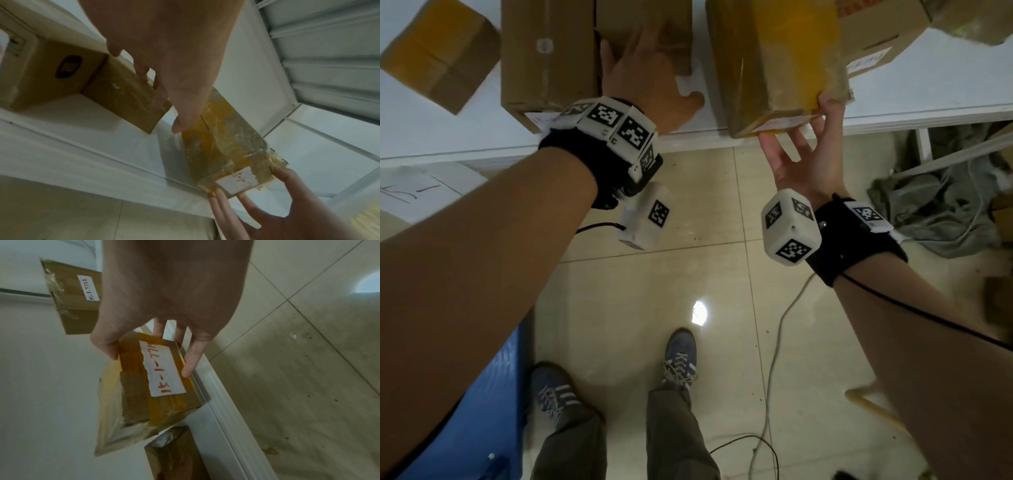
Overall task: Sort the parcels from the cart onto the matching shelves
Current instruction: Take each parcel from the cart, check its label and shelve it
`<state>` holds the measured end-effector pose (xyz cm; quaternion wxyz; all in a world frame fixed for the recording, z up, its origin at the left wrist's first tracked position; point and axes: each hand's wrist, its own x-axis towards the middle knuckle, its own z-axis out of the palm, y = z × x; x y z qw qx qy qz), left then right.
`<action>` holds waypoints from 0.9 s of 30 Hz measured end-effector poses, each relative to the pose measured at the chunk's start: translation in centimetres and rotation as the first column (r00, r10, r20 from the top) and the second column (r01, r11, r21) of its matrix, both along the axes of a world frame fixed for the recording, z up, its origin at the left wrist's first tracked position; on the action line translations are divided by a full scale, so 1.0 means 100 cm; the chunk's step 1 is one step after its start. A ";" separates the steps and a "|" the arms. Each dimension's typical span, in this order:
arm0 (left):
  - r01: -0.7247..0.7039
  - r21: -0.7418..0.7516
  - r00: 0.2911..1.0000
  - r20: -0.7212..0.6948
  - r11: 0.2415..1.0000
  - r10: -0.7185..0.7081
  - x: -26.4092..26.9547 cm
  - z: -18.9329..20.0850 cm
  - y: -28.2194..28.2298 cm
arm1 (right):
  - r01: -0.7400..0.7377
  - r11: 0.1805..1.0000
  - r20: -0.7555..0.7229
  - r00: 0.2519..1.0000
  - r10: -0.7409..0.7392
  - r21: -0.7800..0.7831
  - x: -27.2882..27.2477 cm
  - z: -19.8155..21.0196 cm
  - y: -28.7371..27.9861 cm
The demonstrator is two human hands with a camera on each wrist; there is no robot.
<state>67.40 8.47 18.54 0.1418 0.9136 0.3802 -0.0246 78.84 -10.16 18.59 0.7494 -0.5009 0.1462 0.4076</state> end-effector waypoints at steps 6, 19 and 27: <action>0.028 -0.071 0.999 0.040 0.997 -0.025 -0.010 0.000 -0.005 | -0.073 0.990 0.104 0.991 0.086 -0.122 -0.004 -0.003 0.010; 0.116 -0.216 0.776 0.629 0.969 0.048 -0.099 -0.042 -0.060 | 0.024 0.962 -0.053 0.998 -0.040 -0.271 -0.069 -0.057 -0.011; -0.041 -0.411 0.802 0.531 0.911 0.276 -0.223 -0.089 -0.109 | -0.313 0.859 -0.252 0.941 0.225 -0.405 -0.184 -0.101 -0.027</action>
